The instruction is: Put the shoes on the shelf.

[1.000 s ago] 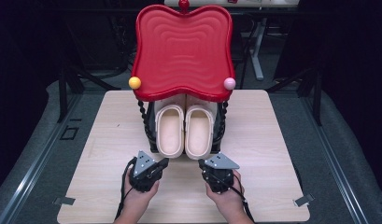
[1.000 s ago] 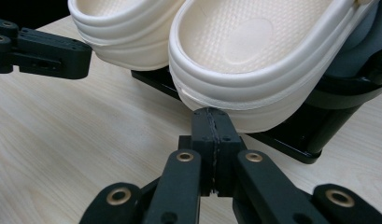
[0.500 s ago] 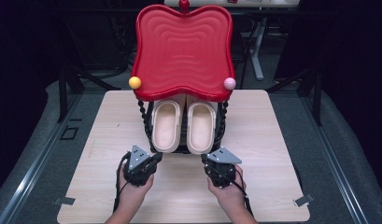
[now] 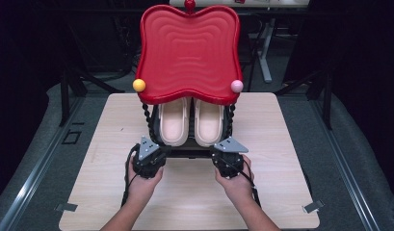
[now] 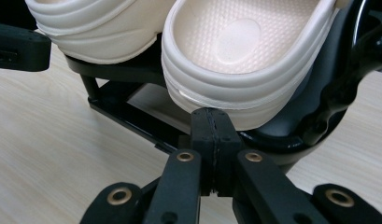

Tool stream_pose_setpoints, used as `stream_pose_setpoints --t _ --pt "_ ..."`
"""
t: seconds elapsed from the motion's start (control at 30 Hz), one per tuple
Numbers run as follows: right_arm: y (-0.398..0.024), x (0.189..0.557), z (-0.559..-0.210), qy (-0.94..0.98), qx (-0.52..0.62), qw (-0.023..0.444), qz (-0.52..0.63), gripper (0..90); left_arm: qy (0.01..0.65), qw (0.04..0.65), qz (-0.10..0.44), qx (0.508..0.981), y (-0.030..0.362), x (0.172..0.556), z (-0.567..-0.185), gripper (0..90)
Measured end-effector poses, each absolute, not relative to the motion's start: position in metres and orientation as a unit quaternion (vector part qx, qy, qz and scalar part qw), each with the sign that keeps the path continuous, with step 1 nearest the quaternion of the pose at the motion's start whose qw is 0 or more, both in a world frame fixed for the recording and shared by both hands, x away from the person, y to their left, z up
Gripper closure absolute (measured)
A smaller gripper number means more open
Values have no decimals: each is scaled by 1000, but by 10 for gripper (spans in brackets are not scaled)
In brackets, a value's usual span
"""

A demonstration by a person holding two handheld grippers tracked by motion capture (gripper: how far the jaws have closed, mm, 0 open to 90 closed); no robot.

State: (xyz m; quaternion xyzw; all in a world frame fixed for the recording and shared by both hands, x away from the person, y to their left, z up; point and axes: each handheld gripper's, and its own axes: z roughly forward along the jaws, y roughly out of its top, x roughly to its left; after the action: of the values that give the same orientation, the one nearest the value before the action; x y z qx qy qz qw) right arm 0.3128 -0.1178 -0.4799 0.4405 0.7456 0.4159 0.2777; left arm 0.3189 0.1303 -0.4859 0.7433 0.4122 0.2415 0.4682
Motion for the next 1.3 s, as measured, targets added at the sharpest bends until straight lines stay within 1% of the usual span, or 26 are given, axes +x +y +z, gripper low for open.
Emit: stream_pose_setpoints --t 0.5,0.8,1.03,1.13,1.2,1.3 --pt "-104 332 -477 746 444 270 416 899 418 444 247 753 117 341 -487 898" --pt "-101 338 -483 749 448 265 411 880 423 443 233 755 118 348 -493 889" --pt "-106 335 -485 744 451 260 419 769 420 458 232 748 122 342 -493 771" --pt "-112 330 -479 736 454 260 430 728 416 471 242 739 127 338 -486 744" --pt "-115 327 -474 731 454 261 438 709 415 480 243 734 130 337 -480 700" --pt "-118 325 -466 720 457 265 450 642 416 486 249 727 131 337 -473 648"
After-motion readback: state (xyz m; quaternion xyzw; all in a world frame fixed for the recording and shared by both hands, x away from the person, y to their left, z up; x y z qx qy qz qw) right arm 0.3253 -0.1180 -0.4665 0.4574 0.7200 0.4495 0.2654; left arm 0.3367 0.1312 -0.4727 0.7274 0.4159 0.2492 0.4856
